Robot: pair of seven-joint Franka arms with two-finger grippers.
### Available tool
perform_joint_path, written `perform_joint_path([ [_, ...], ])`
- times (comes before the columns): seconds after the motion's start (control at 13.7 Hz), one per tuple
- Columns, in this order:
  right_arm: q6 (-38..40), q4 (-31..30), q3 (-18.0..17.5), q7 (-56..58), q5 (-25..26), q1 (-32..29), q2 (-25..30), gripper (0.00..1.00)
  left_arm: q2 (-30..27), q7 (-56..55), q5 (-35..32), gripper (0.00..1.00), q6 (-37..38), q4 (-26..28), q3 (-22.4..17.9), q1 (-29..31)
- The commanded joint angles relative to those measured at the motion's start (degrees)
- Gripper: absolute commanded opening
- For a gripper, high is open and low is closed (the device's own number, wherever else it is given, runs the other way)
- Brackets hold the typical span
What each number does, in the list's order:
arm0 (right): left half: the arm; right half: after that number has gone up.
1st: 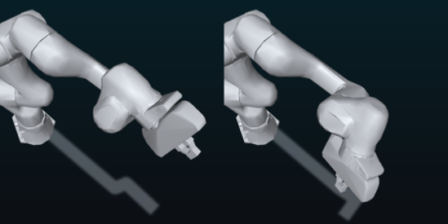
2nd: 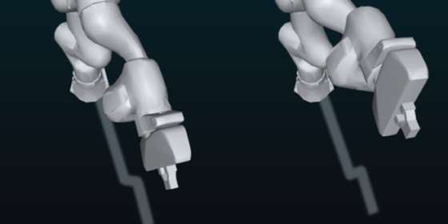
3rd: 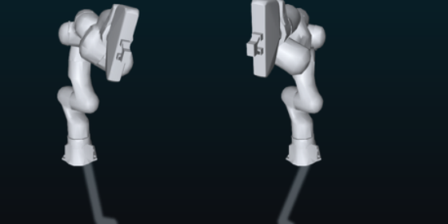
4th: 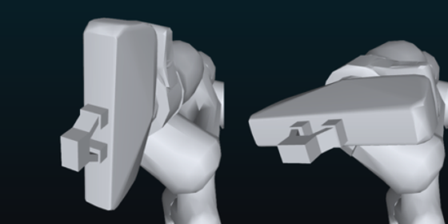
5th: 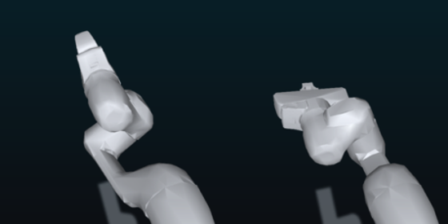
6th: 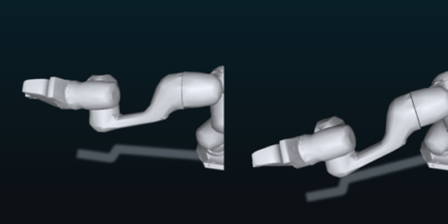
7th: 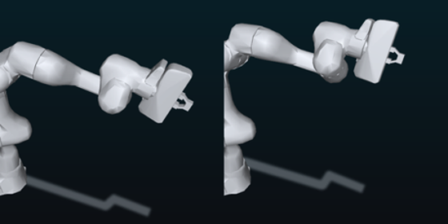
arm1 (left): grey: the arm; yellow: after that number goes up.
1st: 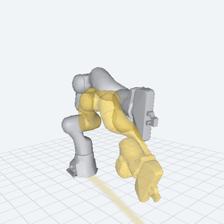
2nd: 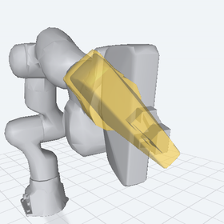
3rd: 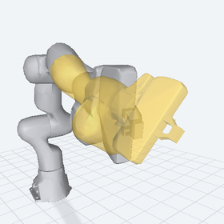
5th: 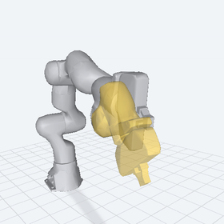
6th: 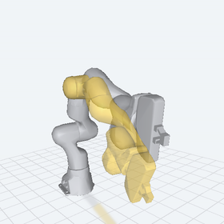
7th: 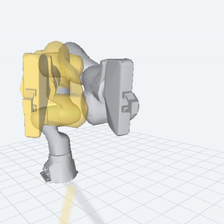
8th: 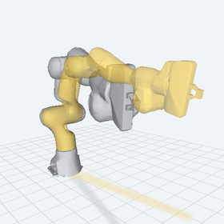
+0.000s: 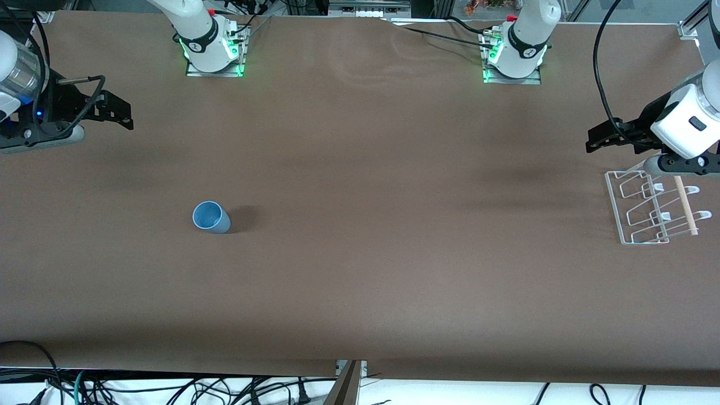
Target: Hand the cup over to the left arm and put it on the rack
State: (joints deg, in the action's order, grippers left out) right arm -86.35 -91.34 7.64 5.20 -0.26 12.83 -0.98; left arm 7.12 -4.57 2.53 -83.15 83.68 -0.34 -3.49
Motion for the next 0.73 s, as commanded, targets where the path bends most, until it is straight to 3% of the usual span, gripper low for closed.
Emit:
perform_joint_path([
  [0.0, 0.2, -0.1, -0.3, -0.6, -0.1, -0.3, 0.8, 1.0, 0.6, -0.5, 0.0, 1.0, 0.3, -1.5, 0.1, 0.1],
  [0.66, -0.7, 0.5, -0.3, -0.1, 0.1, -0.3, 0.1, 1.0, 0.7, -0.5, 0.1, 1.0, 0.3, -1.5, 0.2, 0.0],
])
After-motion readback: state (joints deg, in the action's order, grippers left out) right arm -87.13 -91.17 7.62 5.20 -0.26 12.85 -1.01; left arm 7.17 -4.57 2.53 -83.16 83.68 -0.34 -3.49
